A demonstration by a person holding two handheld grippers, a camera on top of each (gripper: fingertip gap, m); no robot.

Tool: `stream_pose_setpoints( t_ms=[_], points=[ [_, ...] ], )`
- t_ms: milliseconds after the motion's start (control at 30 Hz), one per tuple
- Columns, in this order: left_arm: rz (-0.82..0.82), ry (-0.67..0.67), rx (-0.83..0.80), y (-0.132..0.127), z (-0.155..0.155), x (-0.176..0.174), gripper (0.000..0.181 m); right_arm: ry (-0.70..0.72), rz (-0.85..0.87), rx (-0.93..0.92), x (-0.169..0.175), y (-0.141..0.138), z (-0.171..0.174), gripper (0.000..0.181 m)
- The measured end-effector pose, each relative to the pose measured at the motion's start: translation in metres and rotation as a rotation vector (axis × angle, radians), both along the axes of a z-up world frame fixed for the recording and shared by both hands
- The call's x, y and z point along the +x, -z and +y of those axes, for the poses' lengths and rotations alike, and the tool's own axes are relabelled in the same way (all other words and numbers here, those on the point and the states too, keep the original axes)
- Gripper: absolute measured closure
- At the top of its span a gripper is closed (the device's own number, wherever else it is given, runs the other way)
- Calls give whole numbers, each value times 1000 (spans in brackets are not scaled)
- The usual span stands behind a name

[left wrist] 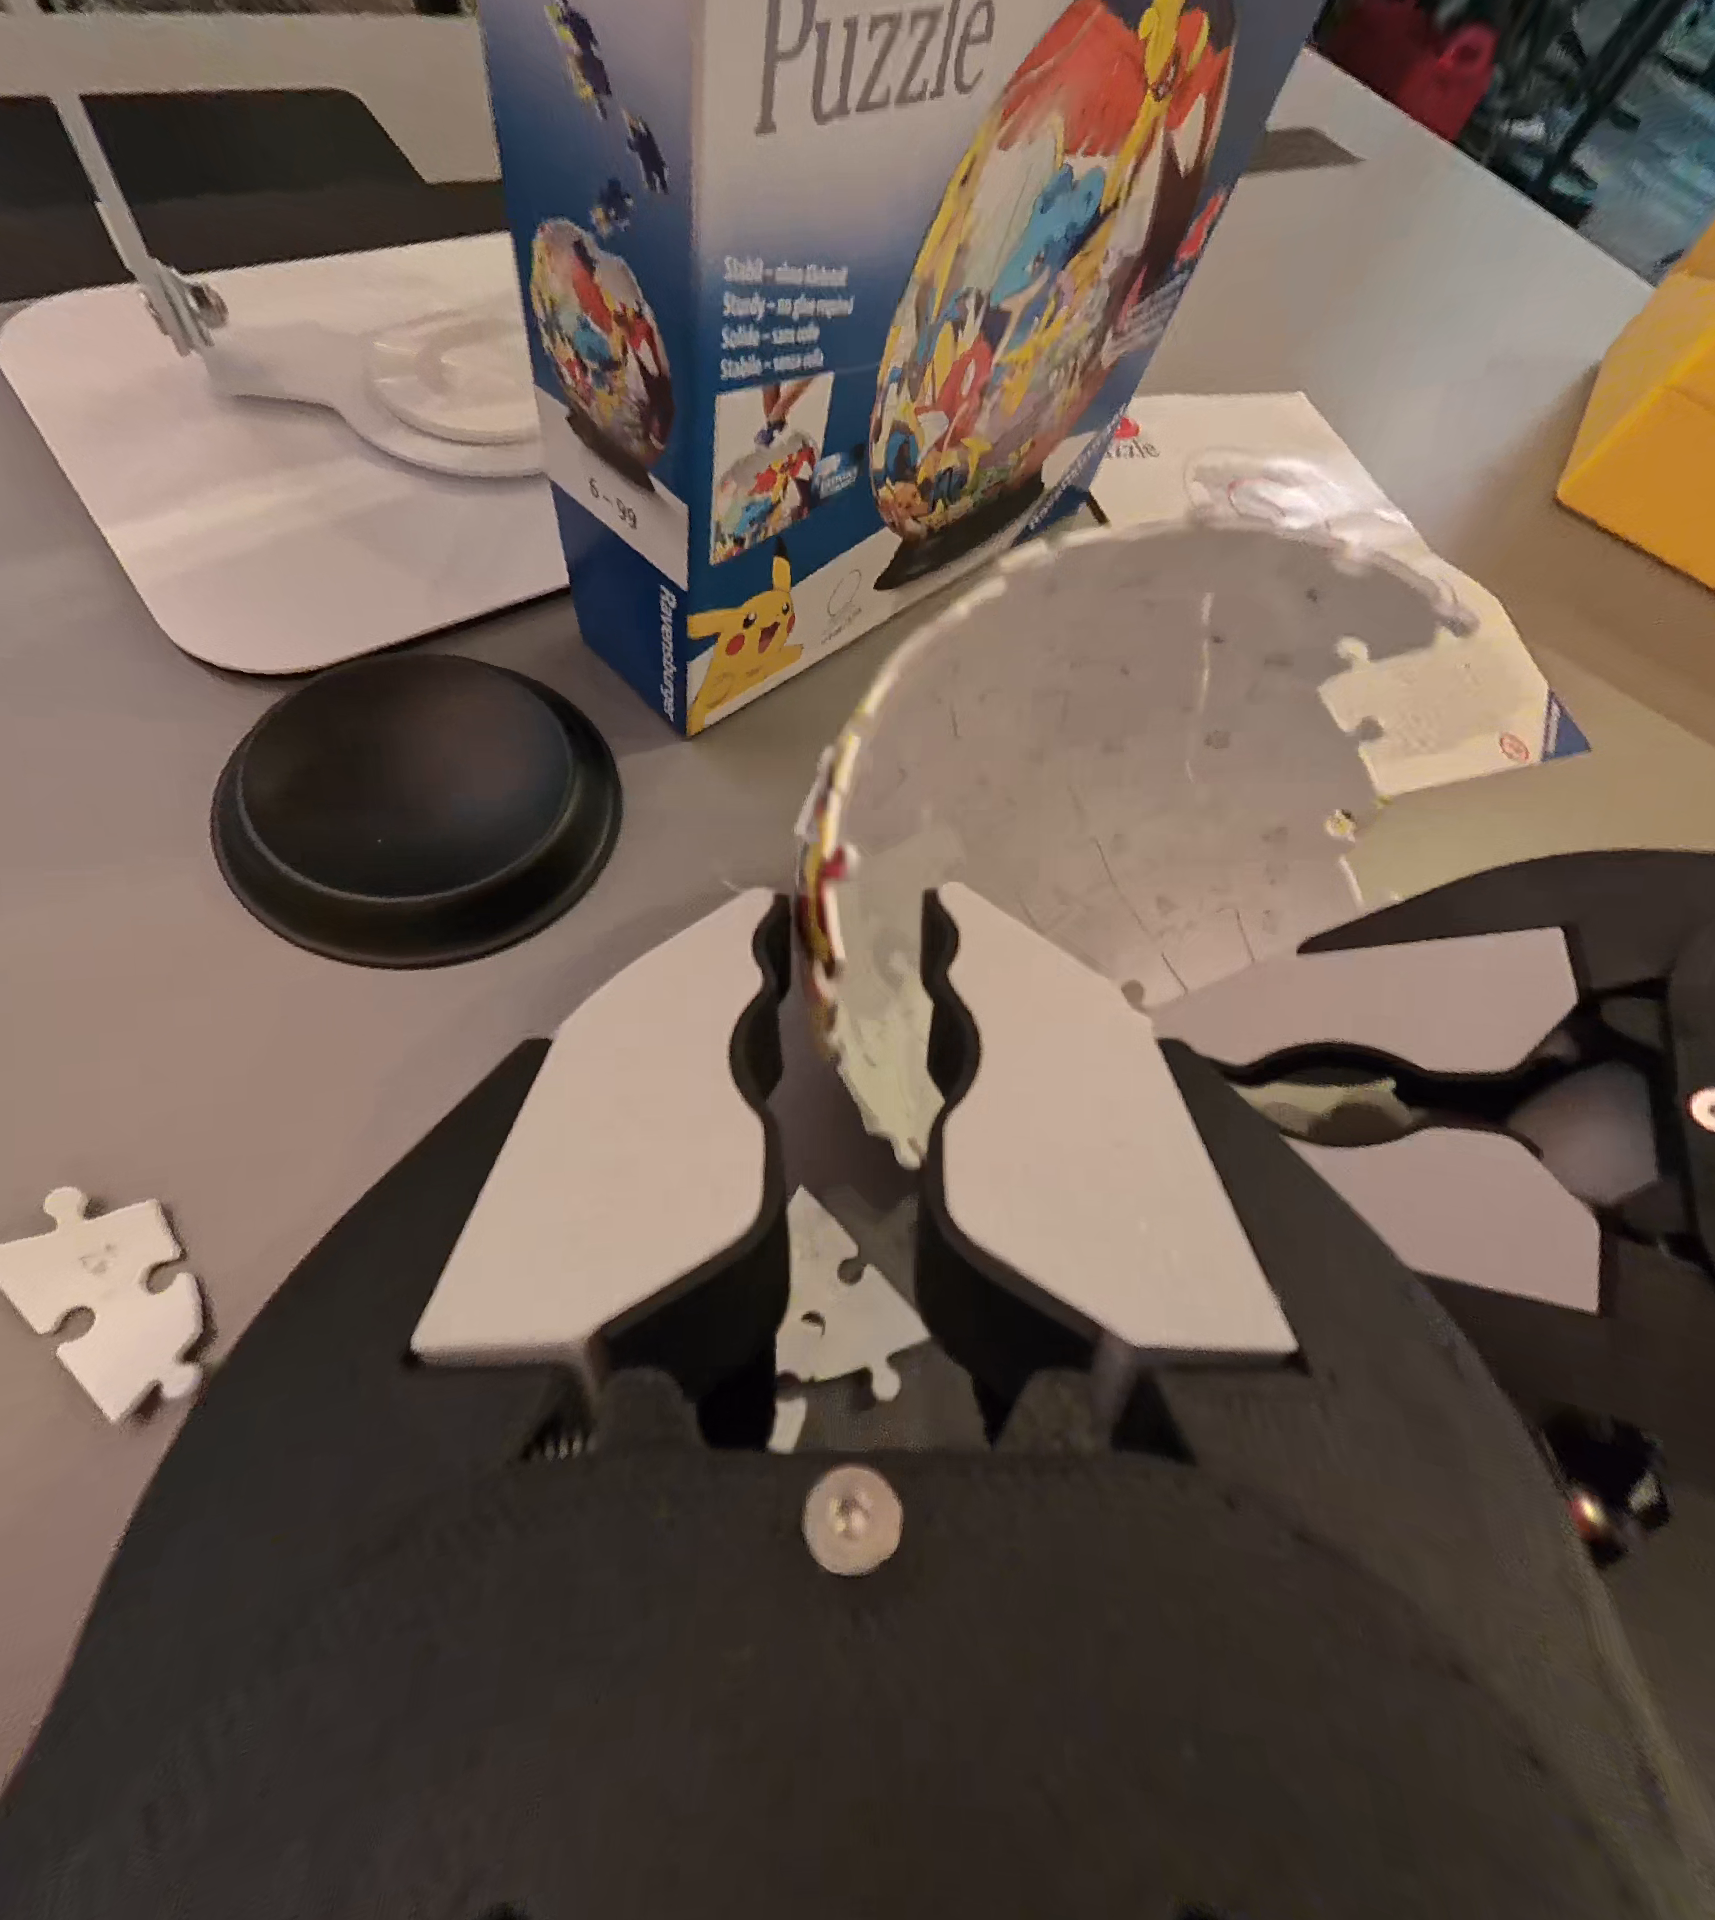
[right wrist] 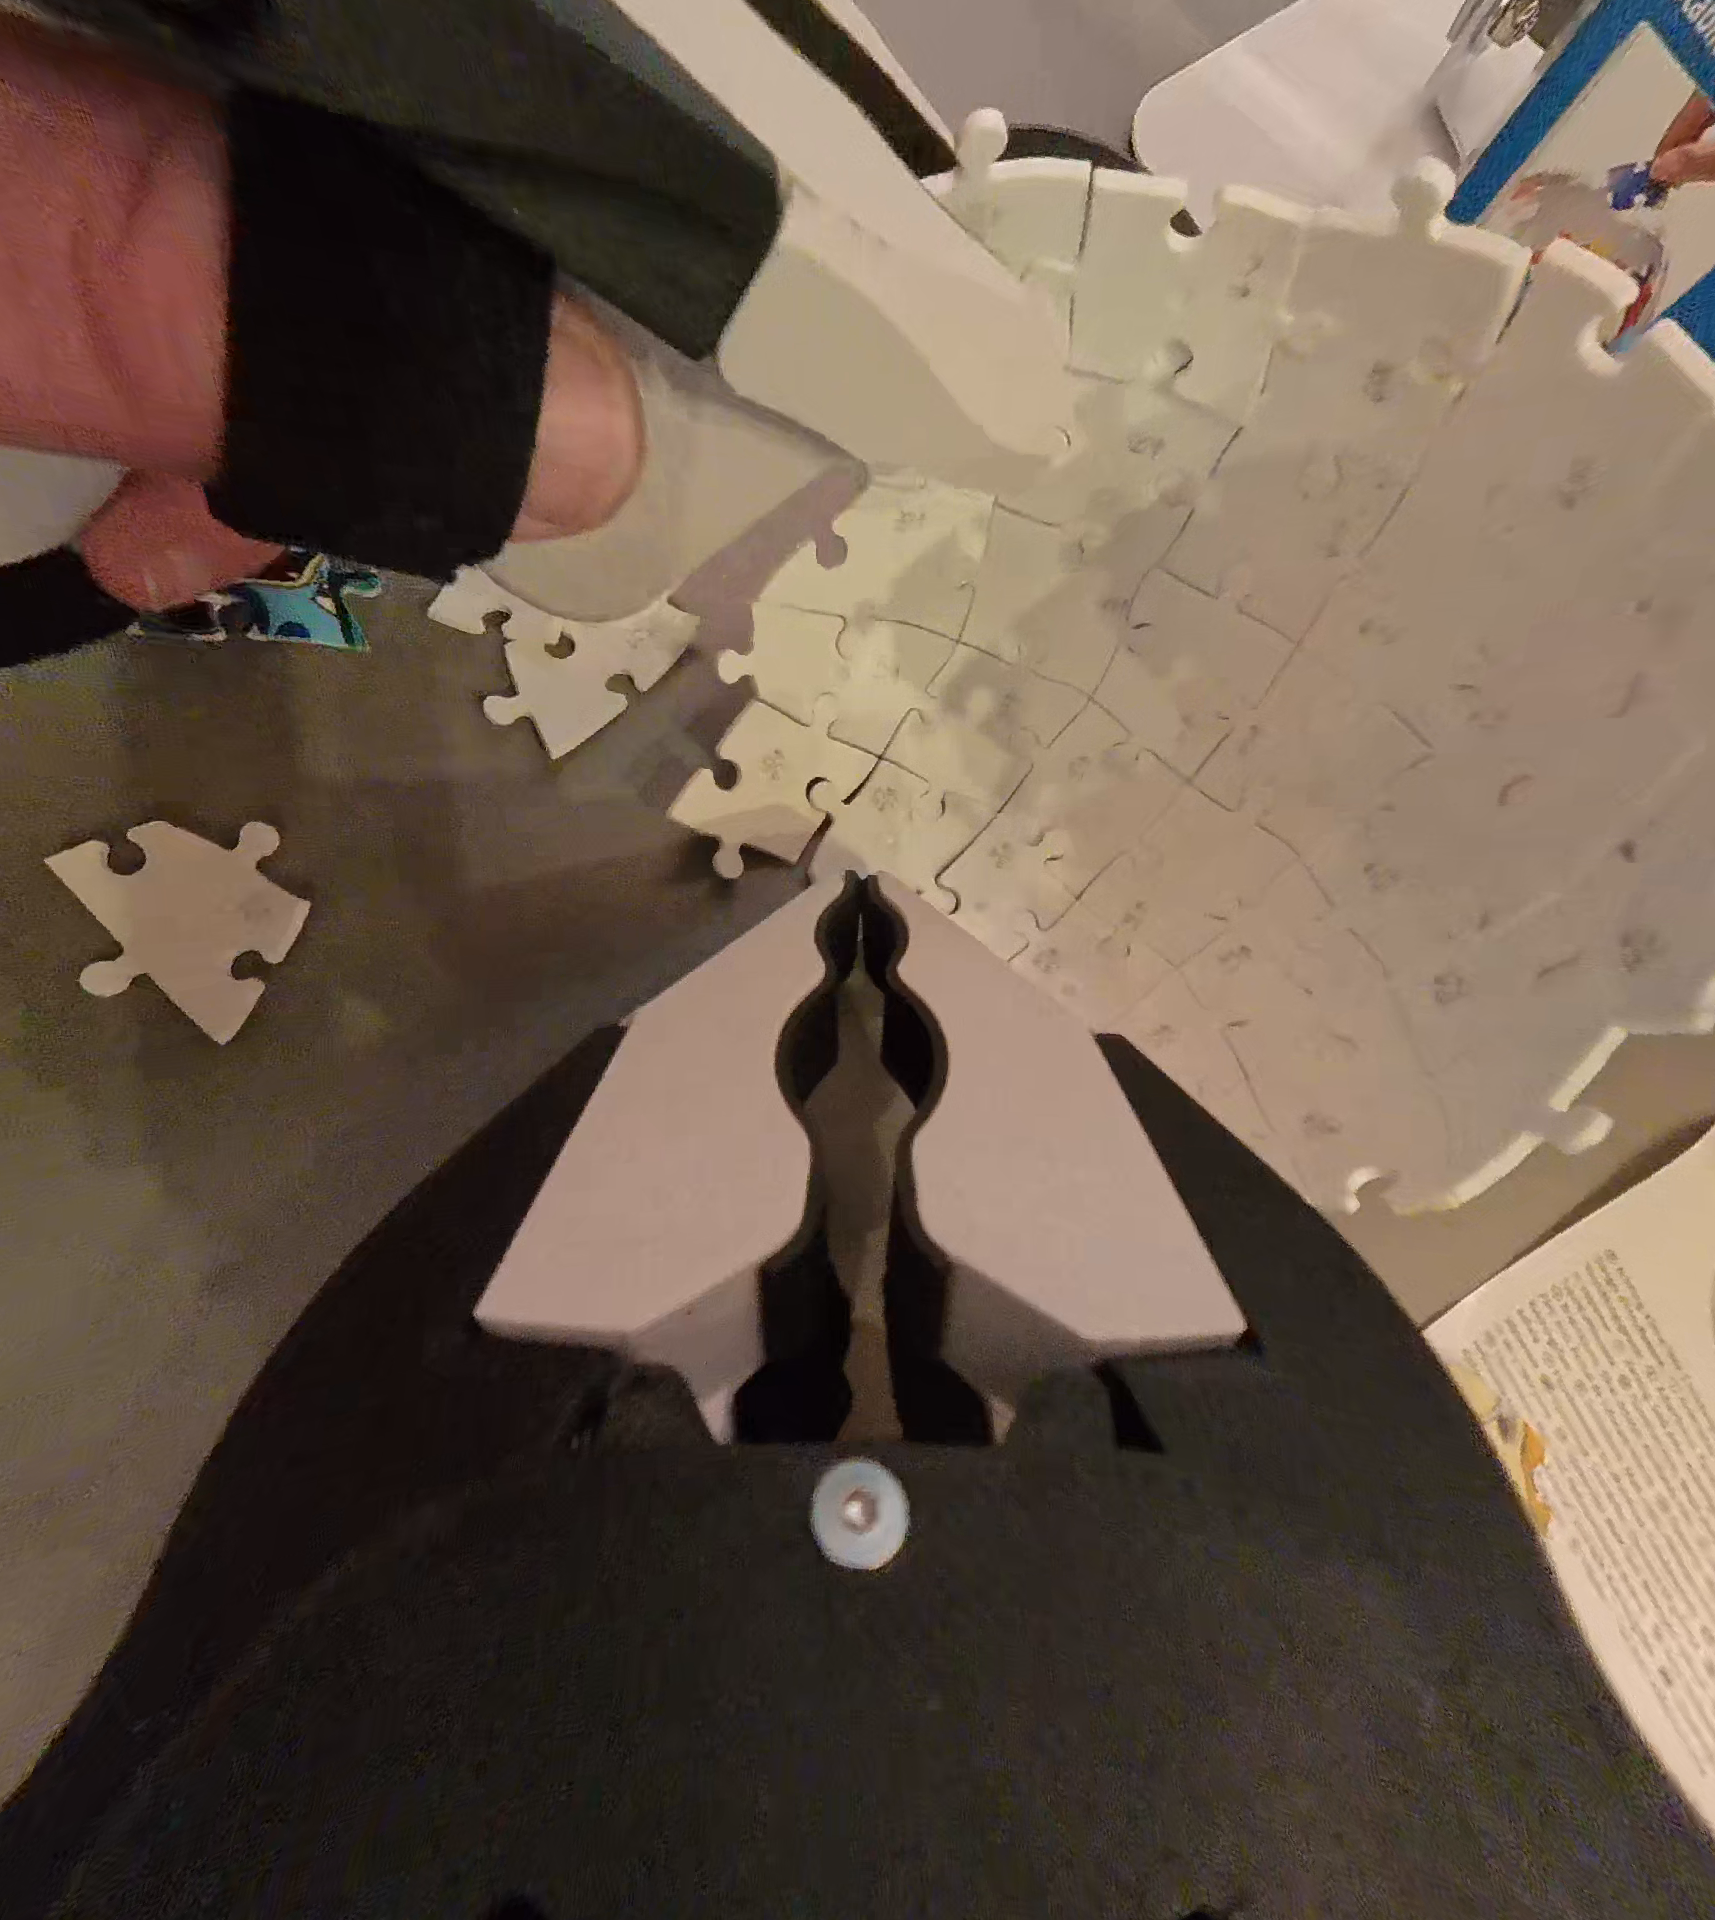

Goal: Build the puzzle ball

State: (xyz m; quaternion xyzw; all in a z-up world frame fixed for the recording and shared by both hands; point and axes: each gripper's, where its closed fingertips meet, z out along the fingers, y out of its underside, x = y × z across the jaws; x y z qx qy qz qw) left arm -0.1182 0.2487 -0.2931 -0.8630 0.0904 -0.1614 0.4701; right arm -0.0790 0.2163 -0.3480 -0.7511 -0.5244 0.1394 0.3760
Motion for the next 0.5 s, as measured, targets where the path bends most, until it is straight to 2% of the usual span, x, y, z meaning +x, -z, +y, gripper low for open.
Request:
stream_pose_setpoints(
  t_ms=[167, 500],
  points=[
    [8, 46, -56, 8, -9, -1, 171, -23, -21, 30, 0, -1, 1, 181],
    [48, 4, -56, 18, -21, -7, 174, -58, -40, 85, -3, -2, -1, 181]
  ],
)
